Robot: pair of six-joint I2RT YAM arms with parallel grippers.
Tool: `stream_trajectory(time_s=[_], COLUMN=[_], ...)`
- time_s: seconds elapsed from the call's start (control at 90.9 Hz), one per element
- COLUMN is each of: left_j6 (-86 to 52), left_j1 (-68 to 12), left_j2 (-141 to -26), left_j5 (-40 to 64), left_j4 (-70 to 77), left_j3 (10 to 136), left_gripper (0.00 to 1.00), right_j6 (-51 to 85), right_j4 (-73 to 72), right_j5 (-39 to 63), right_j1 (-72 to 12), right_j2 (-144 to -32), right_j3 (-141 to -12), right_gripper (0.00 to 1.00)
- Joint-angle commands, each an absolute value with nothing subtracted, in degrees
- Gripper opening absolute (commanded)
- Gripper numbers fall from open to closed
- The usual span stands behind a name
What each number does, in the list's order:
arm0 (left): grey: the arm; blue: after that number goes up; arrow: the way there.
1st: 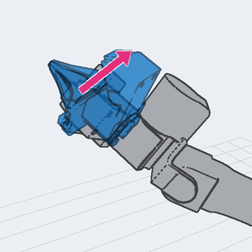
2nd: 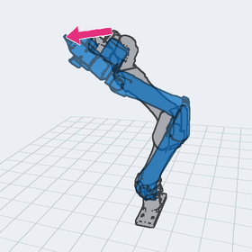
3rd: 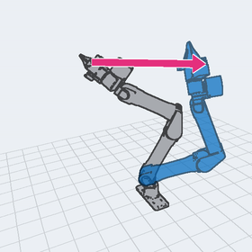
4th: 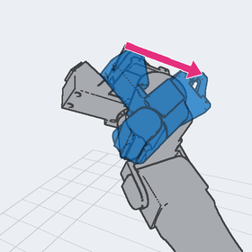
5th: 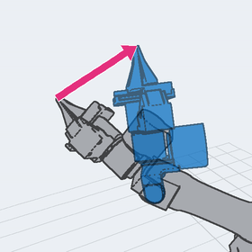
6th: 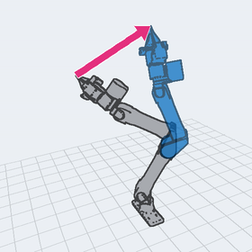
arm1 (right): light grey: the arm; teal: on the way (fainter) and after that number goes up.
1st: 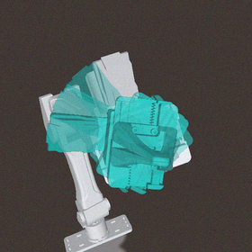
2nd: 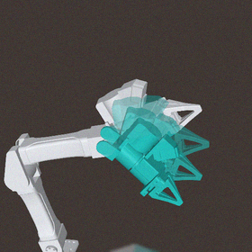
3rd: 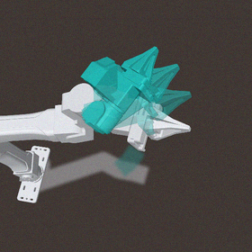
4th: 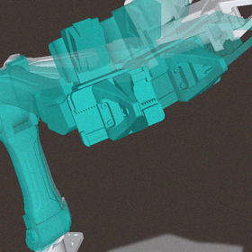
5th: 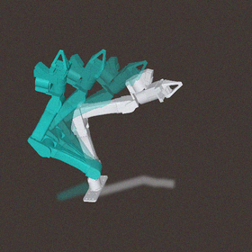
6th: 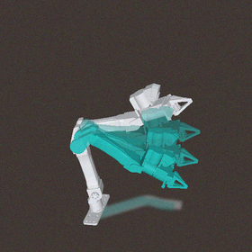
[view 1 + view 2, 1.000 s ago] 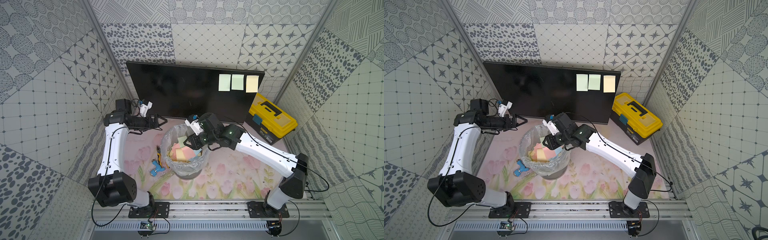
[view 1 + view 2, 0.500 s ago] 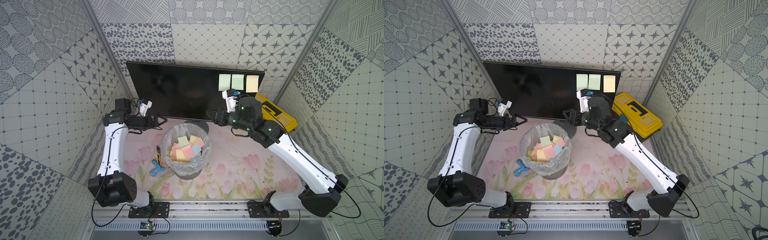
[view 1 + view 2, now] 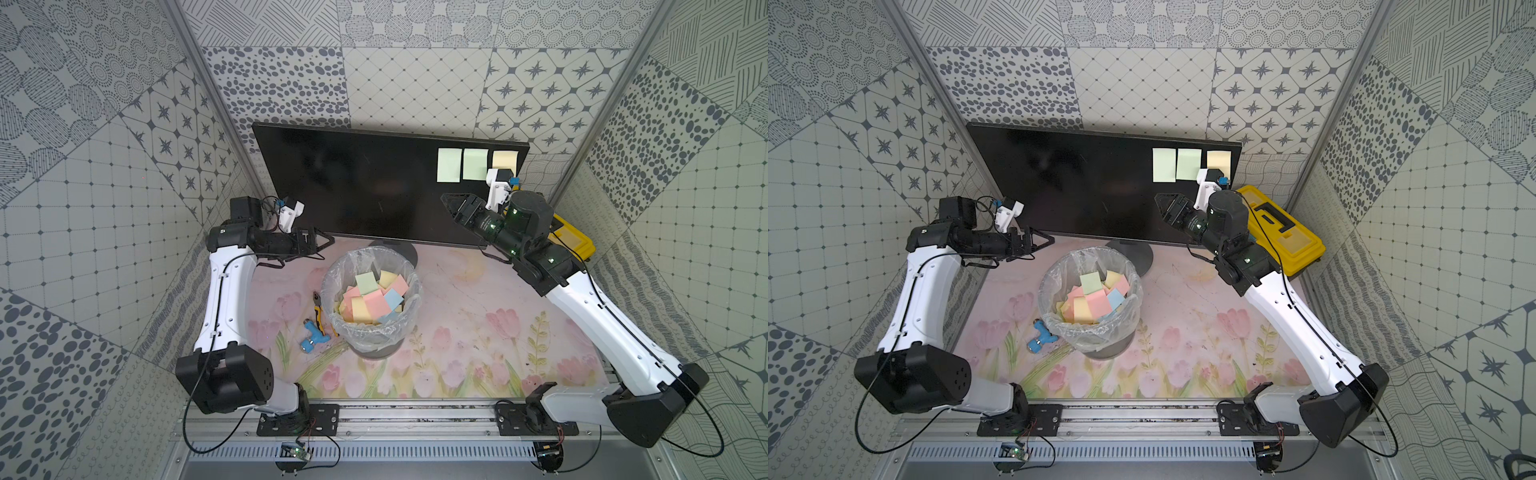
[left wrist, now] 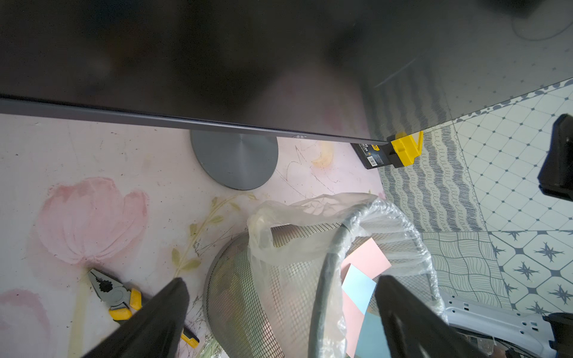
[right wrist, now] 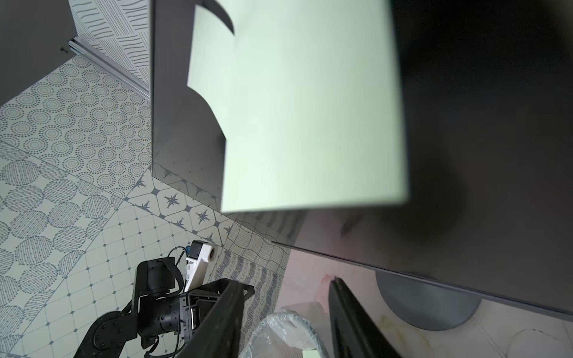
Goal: Remove the sticky note from the monitor
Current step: Tear off the sticky note from the monitor.
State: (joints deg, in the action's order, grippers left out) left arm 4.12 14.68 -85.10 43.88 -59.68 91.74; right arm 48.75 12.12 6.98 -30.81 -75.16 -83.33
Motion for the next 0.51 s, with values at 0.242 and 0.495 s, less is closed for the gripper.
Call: stream_trajectory(time_s=[0.242, 0.495], left_j6=[4.56, 4.58], left_j1=[14.04, 14.05], left_j2=[-85.24, -85.42], left_j5=[46.63, 46.61], left_j4=[-59.49, -59.39], left_j3=[92.69, 92.74], left_gripper=[0.99, 0.99], right_j6=[49.47, 50.62], right_j4=[5.18, 8.29], right_j5=[4.93, 0.7], right_j1=[-30.19, -27.21], right_j2=[-72.1, -64.27], right_j3=[-81.62, -75.82], right_gripper=[0.47, 0.48])
